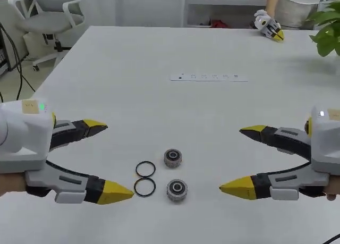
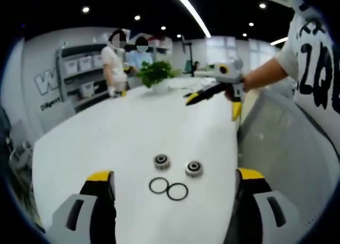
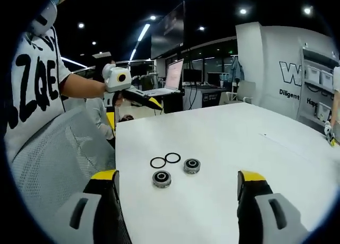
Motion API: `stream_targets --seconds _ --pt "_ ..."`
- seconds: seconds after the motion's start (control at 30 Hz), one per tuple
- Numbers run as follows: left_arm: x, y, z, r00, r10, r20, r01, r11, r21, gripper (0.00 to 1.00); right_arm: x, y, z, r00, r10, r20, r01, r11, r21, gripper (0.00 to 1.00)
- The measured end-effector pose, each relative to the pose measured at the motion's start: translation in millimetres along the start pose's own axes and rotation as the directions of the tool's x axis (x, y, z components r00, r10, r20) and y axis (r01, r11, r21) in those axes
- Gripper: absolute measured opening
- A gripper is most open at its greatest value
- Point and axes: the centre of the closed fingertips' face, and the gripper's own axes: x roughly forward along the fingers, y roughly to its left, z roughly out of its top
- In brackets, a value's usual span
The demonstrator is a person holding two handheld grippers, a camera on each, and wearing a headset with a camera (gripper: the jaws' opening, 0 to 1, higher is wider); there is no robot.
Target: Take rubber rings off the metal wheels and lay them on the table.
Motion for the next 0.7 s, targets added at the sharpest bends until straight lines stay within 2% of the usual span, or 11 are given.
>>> stream_targets --seconds 0.37,0.7 --pt "-5.8 -0.1 -7.4 0.9999 0.012 -0.007 -0.012 1.000 -0.015 1.00 -10.7 -0.8 -12.4 0.9994 -0.008 -0.035 0.007 1.000 -0.013 1.00" --pt "-11.3 -1.0 -15.7 0.9995 0.025 -0.021 -0.025 1.000 -0.013 1.00 -14.0 0.5 -17.3 0.9993 -0.004 -0.037 0.004 1.000 -0.013 1.00"
